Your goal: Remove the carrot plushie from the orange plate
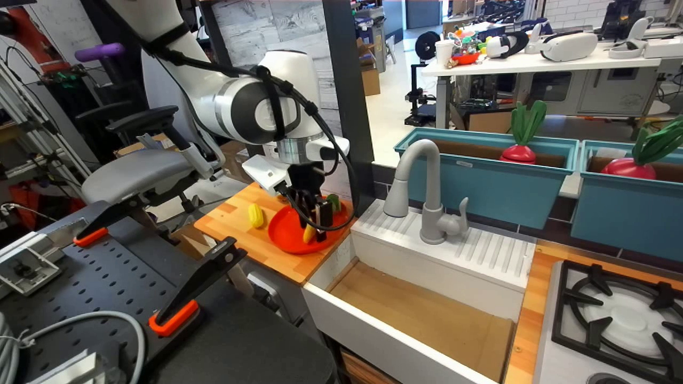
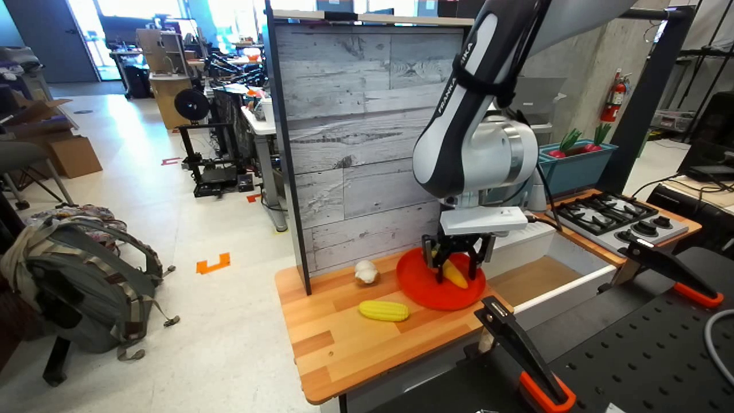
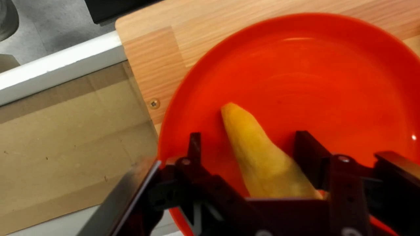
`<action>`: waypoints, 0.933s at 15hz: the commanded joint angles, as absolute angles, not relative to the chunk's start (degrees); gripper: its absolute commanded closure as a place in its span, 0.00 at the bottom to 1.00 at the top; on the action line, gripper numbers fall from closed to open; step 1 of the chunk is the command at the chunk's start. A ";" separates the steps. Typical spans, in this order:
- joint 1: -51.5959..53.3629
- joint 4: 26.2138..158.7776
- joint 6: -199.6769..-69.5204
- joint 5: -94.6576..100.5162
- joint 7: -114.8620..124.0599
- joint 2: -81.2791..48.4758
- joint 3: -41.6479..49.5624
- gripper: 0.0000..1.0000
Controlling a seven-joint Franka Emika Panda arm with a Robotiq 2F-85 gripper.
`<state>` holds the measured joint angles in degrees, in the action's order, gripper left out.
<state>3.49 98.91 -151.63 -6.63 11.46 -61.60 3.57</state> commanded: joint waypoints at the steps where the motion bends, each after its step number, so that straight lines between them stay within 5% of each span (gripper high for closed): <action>1: 4.75 97.05 -149.88 -5.02 12.84 -62.23 5.07 0.58; 7: 4.25 97.56 -150.14 -5.18 12.77 -60.86 4.69 1.00; 14: 3.70 103.88 -151.53 -5.70 11.51 -53.59 3.25 0.97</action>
<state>3.51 99.58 -151.67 -6.01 11.98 -59.23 4.07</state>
